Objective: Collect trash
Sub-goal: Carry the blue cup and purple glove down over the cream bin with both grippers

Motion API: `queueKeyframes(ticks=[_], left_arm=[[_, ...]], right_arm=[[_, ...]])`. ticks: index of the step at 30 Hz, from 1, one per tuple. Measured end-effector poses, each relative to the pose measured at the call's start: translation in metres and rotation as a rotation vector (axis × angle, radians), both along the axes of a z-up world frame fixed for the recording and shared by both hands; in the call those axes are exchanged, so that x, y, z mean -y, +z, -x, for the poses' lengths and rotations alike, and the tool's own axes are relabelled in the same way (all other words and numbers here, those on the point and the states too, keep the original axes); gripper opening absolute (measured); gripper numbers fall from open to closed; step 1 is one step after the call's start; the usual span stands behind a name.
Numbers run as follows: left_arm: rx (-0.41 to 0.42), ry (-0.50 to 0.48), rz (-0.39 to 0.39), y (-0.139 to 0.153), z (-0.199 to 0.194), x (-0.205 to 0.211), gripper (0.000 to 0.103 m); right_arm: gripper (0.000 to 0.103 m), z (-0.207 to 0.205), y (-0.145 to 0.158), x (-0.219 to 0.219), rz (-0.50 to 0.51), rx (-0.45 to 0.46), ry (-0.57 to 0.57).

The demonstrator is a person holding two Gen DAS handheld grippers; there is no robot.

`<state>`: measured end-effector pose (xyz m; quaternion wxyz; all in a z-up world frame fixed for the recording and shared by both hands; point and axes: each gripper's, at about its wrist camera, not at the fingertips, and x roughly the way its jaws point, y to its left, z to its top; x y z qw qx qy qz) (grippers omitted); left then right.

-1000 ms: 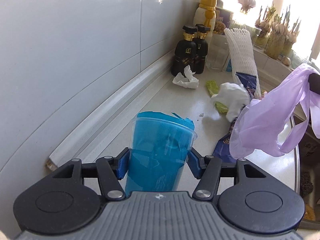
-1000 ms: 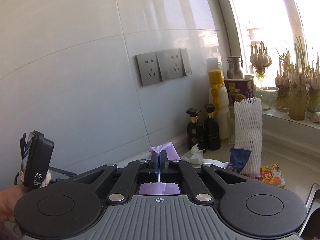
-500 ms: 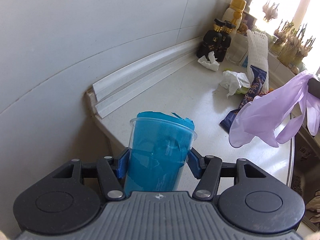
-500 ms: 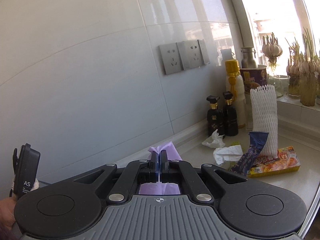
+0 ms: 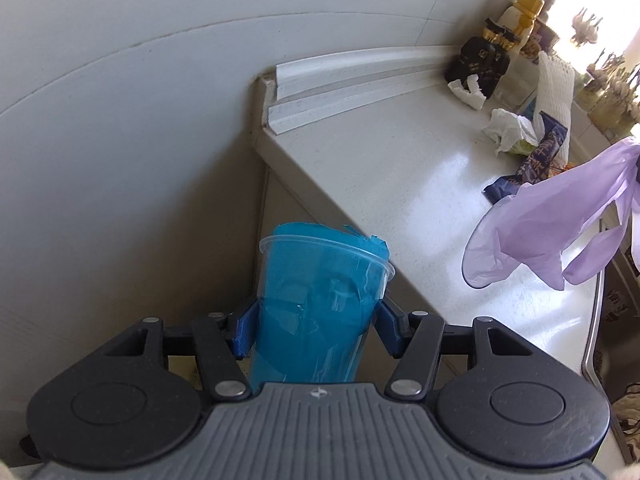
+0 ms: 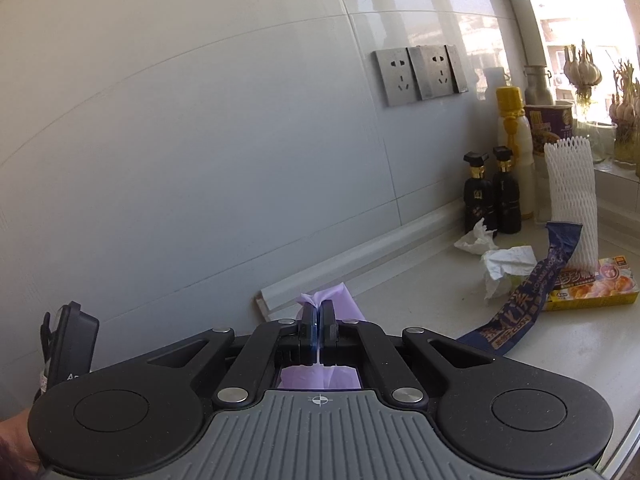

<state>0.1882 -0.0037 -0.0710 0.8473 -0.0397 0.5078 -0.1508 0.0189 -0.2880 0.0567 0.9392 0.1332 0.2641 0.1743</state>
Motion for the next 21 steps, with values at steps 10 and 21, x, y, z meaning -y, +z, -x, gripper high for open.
queueKeyframes(ticks=[10, 21], left_arm=[[-0.076, 0.056, -0.003, -0.026, 0.021, -0.028, 0.056], [-0.142, 0.109, 0.0, -0.056, 0.042, -0.056, 0.056]], right_arm=[[0.0, 0.013, -0.013, -0.032, 0.007, -0.058, 0.09], [0.0, 0.015, -0.05, -0.082, 0.042, -0.176, 0.225]])
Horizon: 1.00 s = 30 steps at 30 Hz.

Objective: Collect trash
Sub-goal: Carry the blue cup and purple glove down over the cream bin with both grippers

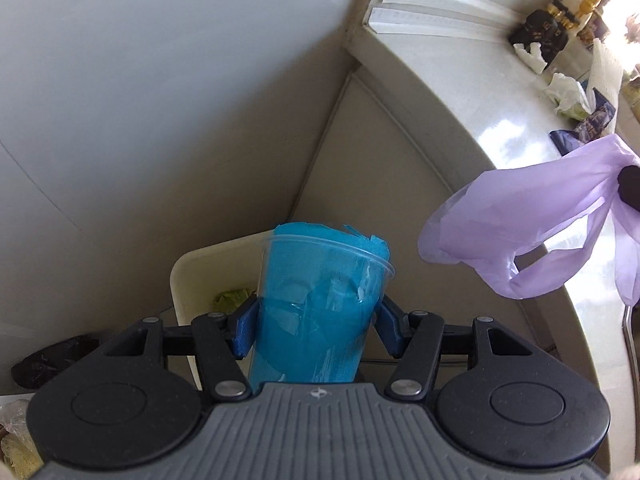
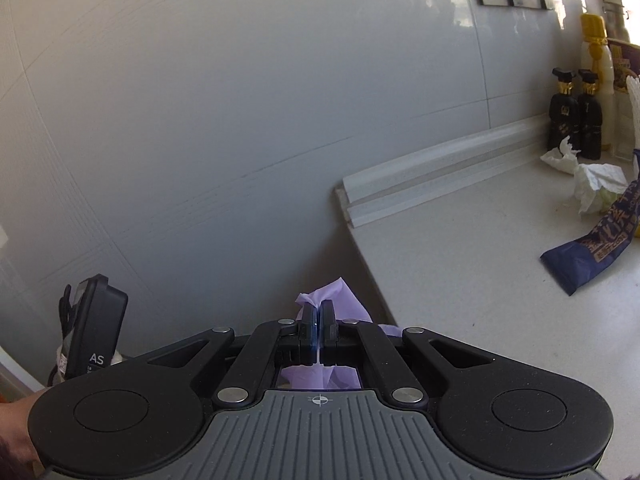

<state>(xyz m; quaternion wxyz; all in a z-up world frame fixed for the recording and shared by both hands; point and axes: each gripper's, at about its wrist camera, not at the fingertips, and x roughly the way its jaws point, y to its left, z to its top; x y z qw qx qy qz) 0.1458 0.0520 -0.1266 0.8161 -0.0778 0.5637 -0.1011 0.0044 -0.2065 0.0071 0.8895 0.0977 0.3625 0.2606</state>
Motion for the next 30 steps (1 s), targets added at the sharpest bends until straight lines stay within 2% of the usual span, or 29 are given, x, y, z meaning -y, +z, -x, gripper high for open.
queueKeyframes(ticks=[7, 17, 21, 25, 30], left_arm=[[-0.051, 0.016, -0.013, -0.03, 0.011, -0.013, 0.056], [-0.153, 0.018, -0.043, -0.097, 0.004, -0.015, 0.056], [-0.186, 0.008, -0.044, -0.122, -0.004, -0.019, 0.056], [-0.224, -0.011, -0.091, -0.144, -0.015, -0.016, 0.056], [-0.256, -0.028, -0.13, -0.16, -0.021, -0.019, 0.057]], right_arm=[[0.0, 0.004, -0.034, -0.029, 0.063, -0.053, 0.069], [0.0, 0.009, -0.105, -0.068, 0.162, -0.162, 0.146], [0.0, 0.0, -0.14, -0.083, 0.188, -0.214, 0.156], [0.0, -0.02, -0.176, -0.098, 0.182, -0.298, 0.155], [0.0, -0.044, -0.206, -0.12, 0.218, -0.352, 0.188]])
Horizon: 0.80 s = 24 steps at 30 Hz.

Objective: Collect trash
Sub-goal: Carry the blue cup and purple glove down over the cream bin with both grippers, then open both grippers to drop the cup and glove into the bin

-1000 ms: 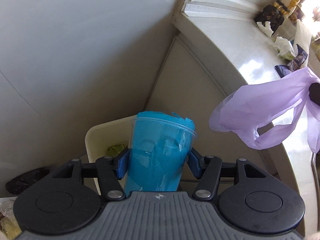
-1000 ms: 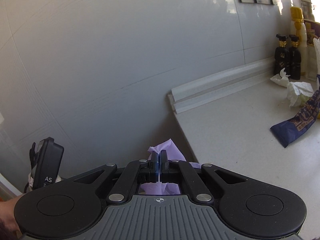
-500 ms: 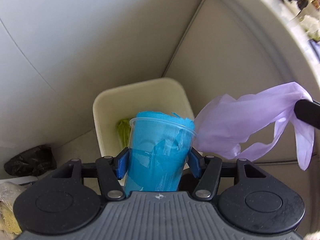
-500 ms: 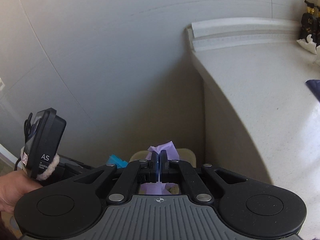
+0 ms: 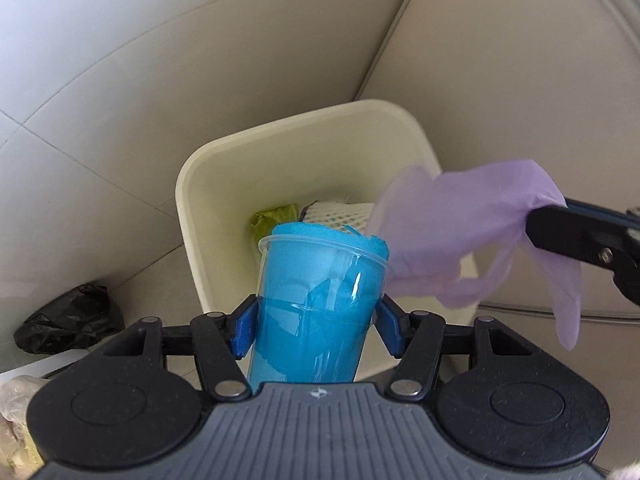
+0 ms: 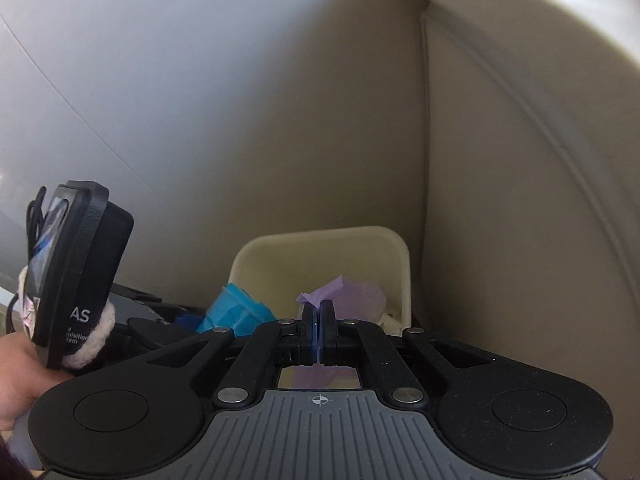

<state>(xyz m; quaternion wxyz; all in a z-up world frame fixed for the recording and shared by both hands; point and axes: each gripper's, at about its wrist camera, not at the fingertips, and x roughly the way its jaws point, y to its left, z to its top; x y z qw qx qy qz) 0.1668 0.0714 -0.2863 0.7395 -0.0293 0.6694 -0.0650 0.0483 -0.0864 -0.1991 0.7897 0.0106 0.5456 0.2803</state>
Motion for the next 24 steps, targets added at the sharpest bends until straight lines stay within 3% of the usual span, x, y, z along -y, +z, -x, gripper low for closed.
queueKeyframes(ticks=[8, 18, 21, 24], left_arm=[[-0.075, 0.036, -0.051, -0.014, -0.001, -0.006, 0.058], [-0.117, 0.069, -0.079, -0.018, -0.004, -0.009, 0.059], [-0.118, 0.069, -0.087, -0.018, -0.003, -0.009, 0.062], [-0.115, 0.075, -0.096, -0.018, -0.003, -0.01, 0.071]], right_arm=[[0.0, -0.026, -0.026, -0.026, 0.01, -0.072, 0.033], [0.0, -0.026, -0.046, -0.031, 0.034, -0.133, 0.041], [0.0, -0.027, -0.049, -0.031, 0.027, -0.147, 0.037], [0.0, -0.029, -0.049, -0.034, 0.016, -0.15, 0.041]])
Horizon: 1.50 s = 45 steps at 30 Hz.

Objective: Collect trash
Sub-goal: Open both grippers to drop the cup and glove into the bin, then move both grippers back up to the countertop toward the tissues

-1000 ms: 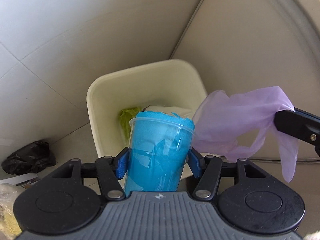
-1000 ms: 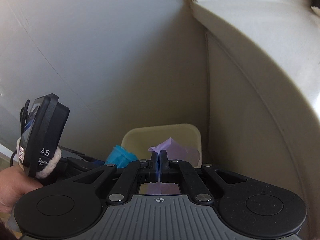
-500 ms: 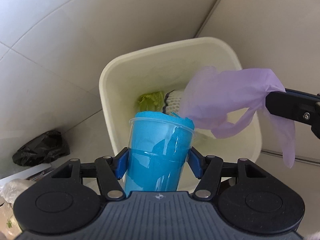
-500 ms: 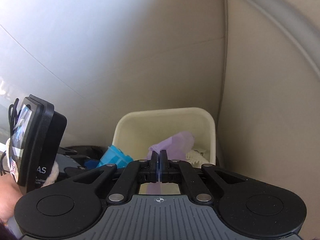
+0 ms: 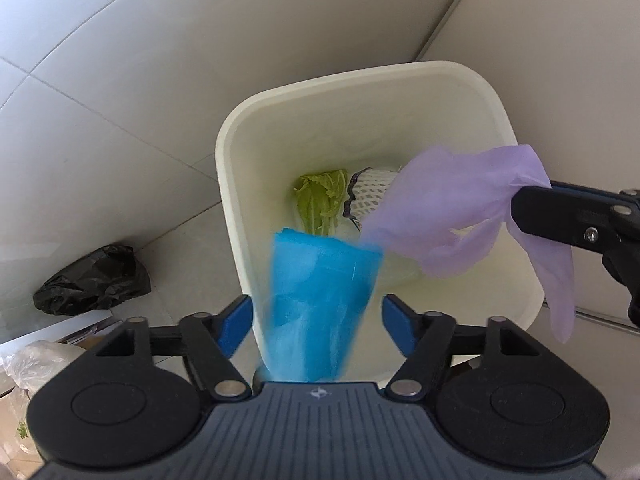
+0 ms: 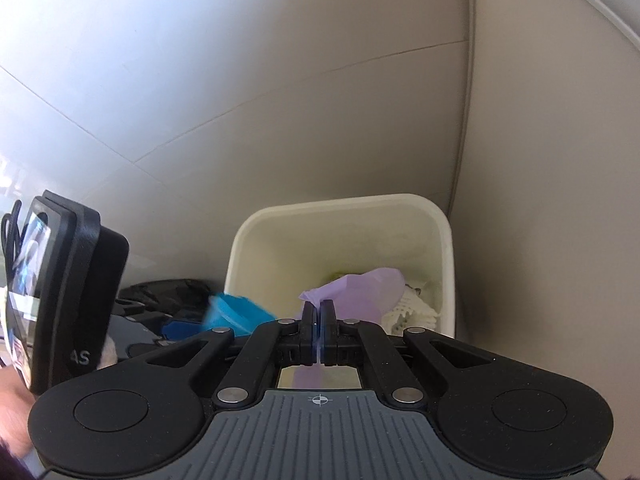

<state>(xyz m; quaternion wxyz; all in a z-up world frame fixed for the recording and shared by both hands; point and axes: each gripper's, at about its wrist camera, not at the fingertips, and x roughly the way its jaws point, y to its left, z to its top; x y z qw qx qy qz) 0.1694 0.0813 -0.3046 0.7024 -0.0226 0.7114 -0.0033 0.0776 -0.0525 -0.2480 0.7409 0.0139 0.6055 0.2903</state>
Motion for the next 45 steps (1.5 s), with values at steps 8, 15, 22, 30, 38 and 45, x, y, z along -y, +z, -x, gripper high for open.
queueKeyframes(ticks=[8, 15, 22, 30, 38, 45], left_arm=[[0.005, 0.02, -0.017, 0.002, 0.005, -0.006, 0.077], [0.006, 0.027, -0.032, 0.006, 0.01, -0.01, 0.079], [0.005, 0.022, -0.046, 0.012, 0.013, -0.01, 0.083], [0.021, 0.015, -0.056, 0.017, 0.018, -0.012, 0.088], [0.031, -0.008, -0.08, 0.025, 0.027, -0.014, 0.095], [0.036, -0.01, -0.092, 0.031, 0.037, -0.018, 0.097]], right_arm=[[0.003, -0.003, 0.005, -0.006, -0.023, 0.002, 0.004], [0.01, -0.003, 0.01, -0.001, -0.024, 0.008, -0.006], [0.048, -0.004, 0.026, 0.017, -0.033, -0.012, -0.059], [0.071, -0.004, 0.041, 0.029, -0.025, -0.014, -0.069], [0.083, -0.001, 0.06, 0.039, -0.001, -0.014, -0.043], [0.086, 0.014, 0.078, 0.044, 0.01, 0.021, -0.01]])
